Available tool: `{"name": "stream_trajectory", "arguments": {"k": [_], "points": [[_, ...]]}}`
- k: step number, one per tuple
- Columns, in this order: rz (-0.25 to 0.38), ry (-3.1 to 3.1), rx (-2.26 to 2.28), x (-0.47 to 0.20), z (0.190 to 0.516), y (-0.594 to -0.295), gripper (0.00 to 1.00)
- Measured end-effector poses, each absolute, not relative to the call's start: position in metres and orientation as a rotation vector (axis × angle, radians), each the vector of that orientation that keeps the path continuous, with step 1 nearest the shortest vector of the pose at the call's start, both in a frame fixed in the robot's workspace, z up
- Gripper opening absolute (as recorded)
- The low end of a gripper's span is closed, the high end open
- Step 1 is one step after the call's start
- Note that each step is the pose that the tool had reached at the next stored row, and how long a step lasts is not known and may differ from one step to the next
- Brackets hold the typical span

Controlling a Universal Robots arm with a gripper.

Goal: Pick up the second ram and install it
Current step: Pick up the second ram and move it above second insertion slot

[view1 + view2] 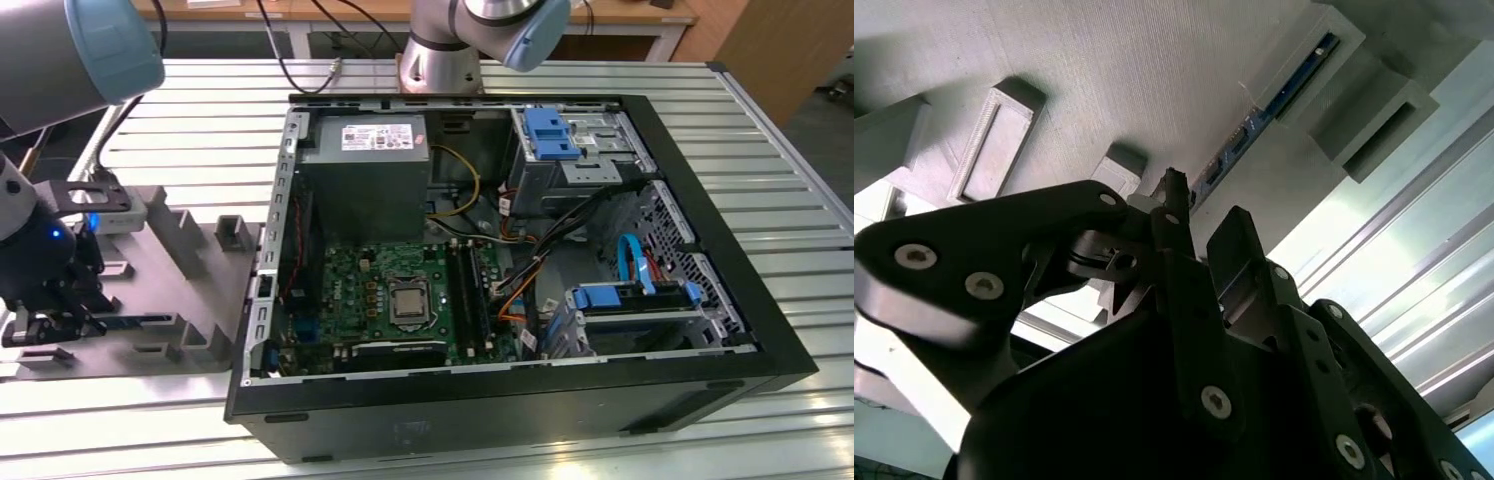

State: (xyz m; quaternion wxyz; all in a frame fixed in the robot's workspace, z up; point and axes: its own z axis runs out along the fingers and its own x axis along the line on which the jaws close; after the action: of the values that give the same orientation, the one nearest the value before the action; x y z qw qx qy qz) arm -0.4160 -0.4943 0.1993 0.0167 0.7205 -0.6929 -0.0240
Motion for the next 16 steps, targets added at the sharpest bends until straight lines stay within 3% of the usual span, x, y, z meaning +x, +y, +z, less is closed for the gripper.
{"name": "stream_trajectory", "arguments": {"k": [4,5,9,10,16], "points": [[-0.074,-2.154,2.240,-0.4160,0.1990,-0.4943,0.34],[-0.074,-2.154,2.239,-0.4160,0.1989,-0.4943,0.27],[-0.074,-2.153,2.239,-0.4160,0.1987,-0.4943,0.26],[-0.073,-2.153,2.239,-0.4160,0.1987,-0.4943,0.19],[-0.073,-2.153,2.239,-0.4160,0.1983,-0.4943,0.19]]}}
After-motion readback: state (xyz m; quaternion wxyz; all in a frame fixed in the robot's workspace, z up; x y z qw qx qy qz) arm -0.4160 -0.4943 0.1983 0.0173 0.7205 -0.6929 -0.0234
